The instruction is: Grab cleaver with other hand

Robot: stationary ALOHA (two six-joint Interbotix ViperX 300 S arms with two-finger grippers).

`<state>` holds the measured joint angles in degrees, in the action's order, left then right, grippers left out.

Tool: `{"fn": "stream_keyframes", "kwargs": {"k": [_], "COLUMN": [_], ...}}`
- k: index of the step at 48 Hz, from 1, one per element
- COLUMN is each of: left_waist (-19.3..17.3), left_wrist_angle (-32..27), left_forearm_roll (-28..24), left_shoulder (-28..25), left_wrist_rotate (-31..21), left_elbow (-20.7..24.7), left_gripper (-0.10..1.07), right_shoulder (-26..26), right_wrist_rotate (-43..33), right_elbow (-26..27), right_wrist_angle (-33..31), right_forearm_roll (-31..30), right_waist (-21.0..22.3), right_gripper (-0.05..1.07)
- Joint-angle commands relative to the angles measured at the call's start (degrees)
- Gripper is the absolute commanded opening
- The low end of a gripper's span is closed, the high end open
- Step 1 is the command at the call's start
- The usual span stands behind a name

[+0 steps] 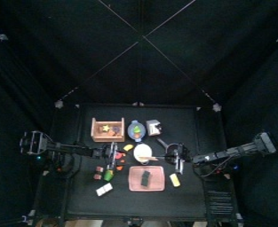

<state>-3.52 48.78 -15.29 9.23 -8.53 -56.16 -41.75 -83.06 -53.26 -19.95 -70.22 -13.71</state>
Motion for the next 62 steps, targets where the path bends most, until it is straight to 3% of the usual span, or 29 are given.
{"fn": "stream_keyframes", "kwargs": {"k": [1,15,31,52,62], "left_waist": [0.26,0.44,0.44,0.35,0.44], "left_wrist_angle": [2.02,5.80,7.03,7.03,7.03], "left_forearm_roll": [0.26,0.62,0.62,0.53,0.53], "left_shoulder": [-1.67,-8.61,-10.46,-10.37,-10.20], "left_wrist_rotate": [0.18,0.18,0.09,0.18,0.18], "left_elbow": [2.81,7.03,8.44,8.17,7.91], "left_gripper": [0.88,0.87,0.83,0.53,0.46], "right_shoulder": [0.18,1.67,2.11,2.20,2.29], "right_wrist_rotate": [0.00,0.00,0.00,0.00,0.00], "right_elbow": [2.11,3.43,3.34,2.90,2.46], "right_wrist_angle": [0.53,1.58,1.76,1.76,1.76], "right_forearm_roll": [-0.88,-2.29,-2.02,-1.58,-0.88], "right_waist": [-0.09,-0.09,-0.09,-0.09,-0.09], "right_gripper": [0.46,0.46,0.46,0.46,0.46]}}
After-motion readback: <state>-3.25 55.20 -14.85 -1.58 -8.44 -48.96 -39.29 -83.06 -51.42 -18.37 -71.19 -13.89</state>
